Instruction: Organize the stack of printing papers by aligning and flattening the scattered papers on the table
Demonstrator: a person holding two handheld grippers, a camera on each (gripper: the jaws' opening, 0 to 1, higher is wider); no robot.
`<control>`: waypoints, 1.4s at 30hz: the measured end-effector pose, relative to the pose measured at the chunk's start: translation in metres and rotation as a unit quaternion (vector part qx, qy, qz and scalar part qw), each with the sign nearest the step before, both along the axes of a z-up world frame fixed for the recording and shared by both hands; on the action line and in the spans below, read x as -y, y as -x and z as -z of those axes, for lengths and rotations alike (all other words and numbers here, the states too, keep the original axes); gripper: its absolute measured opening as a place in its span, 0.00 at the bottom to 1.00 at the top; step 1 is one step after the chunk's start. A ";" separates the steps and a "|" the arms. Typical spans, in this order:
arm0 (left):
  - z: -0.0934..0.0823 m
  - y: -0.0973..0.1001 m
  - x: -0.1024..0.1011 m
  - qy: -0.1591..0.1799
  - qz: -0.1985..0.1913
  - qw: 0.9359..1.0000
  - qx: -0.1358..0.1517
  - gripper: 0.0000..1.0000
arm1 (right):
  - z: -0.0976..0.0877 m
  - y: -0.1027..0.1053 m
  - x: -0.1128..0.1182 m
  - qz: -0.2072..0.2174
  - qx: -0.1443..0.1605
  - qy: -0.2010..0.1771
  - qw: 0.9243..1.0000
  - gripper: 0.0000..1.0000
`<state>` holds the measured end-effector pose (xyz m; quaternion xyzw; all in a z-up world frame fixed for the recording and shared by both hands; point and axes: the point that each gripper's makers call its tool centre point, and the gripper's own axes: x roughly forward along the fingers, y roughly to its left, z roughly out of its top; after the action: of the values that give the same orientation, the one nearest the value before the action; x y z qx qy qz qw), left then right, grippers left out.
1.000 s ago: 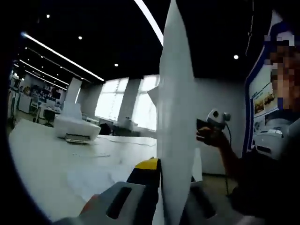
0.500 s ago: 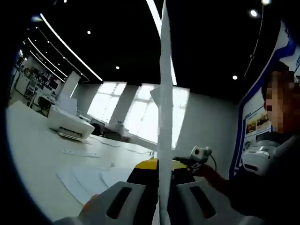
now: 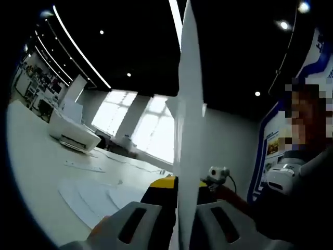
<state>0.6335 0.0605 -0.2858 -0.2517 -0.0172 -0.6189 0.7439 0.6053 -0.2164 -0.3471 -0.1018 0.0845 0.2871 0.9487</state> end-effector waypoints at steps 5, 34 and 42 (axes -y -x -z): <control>-0.002 0.004 0.000 0.001 -0.002 1.000 0.004 0.04 | -0.001 0.000 0.001 -0.001 0.004 -0.002 1.000 0.64; 0.044 -0.011 -0.006 0.022 0.021 0.999 -0.010 0.05 | -0.001 0.002 -0.003 -0.010 0.005 -0.010 1.000 0.63; 0.042 -0.014 -0.014 0.052 0.012 0.998 -0.025 0.05 | 0.019 0.002 -0.003 -0.017 -0.018 -0.007 1.000 0.64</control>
<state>0.6480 0.0748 -0.3274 -0.3056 -0.0283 -0.6193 0.7227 0.6031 -0.2138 -0.3657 -0.0915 0.0977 0.3056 0.9427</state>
